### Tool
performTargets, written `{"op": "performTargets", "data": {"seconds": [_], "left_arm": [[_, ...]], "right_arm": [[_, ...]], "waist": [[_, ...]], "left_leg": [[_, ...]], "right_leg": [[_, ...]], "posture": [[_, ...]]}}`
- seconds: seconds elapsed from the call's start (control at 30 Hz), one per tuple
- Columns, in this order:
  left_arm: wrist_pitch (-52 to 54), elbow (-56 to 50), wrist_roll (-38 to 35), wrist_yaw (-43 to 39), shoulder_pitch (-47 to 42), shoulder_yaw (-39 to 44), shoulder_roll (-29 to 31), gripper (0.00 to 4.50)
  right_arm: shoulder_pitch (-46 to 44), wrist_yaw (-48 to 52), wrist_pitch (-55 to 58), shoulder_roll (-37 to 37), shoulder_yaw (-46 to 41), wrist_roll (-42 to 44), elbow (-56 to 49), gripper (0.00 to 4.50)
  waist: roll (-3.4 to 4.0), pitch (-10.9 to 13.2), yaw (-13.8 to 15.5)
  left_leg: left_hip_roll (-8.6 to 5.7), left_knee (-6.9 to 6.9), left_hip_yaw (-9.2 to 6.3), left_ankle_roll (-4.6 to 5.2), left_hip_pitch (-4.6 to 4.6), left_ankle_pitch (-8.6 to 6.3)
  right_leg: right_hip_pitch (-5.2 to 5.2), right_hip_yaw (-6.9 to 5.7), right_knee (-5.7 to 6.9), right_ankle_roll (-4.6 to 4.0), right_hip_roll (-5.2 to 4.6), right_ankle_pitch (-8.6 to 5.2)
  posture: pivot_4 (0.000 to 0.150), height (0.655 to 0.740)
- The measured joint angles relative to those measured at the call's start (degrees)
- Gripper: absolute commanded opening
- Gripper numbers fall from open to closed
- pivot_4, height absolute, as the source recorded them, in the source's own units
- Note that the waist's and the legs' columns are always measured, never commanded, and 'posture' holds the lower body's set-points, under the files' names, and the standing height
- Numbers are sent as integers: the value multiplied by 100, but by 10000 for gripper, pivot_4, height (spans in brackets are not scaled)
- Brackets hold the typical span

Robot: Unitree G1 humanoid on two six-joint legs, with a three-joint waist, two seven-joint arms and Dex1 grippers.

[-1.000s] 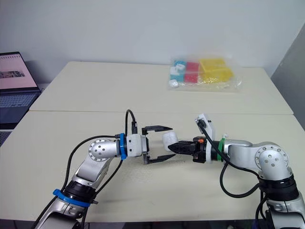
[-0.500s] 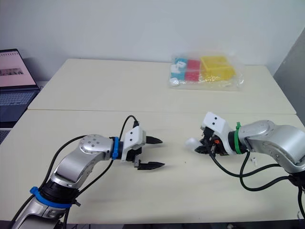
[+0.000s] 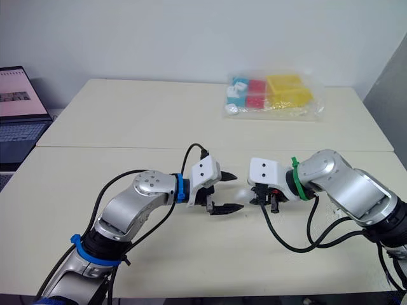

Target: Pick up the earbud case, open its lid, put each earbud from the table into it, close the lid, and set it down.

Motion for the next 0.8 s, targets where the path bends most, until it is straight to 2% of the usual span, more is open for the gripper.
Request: {"op": "performTargets", "data": {"seconds": [0.23,0.7,0.8], "left_arm": [[14,-2,-26,-166,1,-121,44,45000],[-13,-9,11,-202,3,-233,35,45000],[-10,-9,6,-209,2,-233,35,38719]], "right_arm": [[49,154,6,149,-59,-216,6,7297],[76,366,57,348,-218,-417,7,7297],[76,412,57,348,-220,-423,7,7297]], "waist": [[0,0,-1],[0,0,-2],[0,0,-5]], "left_leg": [[-1,8,0,0,0,0],[0,71,3,3,10,-1],[2,70,2,3,10,-1]], "right_leg": [[0,-2,8,-30,3,17],[0,-4,84,-10,7,5],[-1,-3,84,-11,10,5]], "posture": [[1500,7287],[1500,7287],[1500,7287]]}}
